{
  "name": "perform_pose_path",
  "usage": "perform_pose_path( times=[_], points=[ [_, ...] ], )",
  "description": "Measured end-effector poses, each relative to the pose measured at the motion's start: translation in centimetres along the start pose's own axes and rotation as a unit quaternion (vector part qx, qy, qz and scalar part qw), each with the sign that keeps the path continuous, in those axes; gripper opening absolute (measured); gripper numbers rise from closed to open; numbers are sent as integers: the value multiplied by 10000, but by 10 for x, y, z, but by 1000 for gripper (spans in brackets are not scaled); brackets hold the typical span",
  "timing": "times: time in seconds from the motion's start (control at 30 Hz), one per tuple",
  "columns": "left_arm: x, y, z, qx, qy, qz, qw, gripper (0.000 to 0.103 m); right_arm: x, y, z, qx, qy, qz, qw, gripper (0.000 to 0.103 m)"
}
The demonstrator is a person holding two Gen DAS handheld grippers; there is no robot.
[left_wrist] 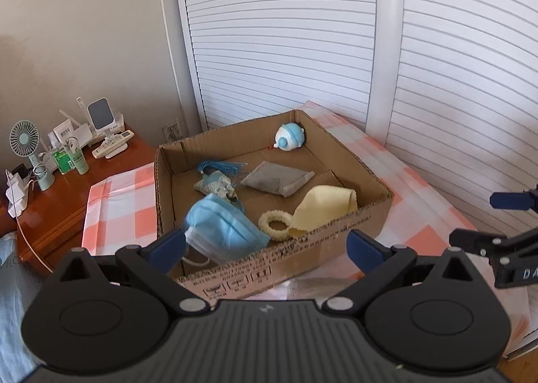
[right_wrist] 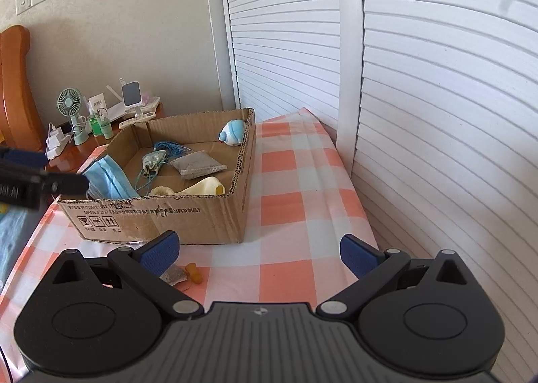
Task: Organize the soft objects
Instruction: 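Move the left gripper to the brown scrunchie and grasp it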
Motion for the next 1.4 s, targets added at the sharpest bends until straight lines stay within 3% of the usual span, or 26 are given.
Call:
perform_pose_path(
  times=[0.23,0.53,0.63,1.03,1.3,1.4],
  points=[
    [-1,-39,22,-154,-220,-113,9996,102,-1,-13,-3,-11,15,-34,10000,103],
    [33,-74,63,338,-65,-545,9979,102,2,-25,4,51,-22,-122,9999,103],
    [44,-79,68,243,-149,-687,9972,102,4,-29,7,77,-31,-172,9998,103],
    [68,-93,45,-375,94,-1186,9922,103,10,-34,16,194,-1,-254,9995,103],
    [59,-108,23,-806,97,-1204,9894,102,15,-37,9,106,82,-343,9993,103],
    [57,-108,29,-704,57,-1080,9916,100,16,-38,6,79,107,-365,9992,103]
  ],
)
Point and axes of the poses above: each gripper's, at about its wrist camera, not at the fingertips, and x roughly the way its jaws point, z to its right, y to its top, the point moved 3 cm from there along x, roughly the way its jaws point, and after that the axes turned 4 degrees about -z, right-handed, at the moved point
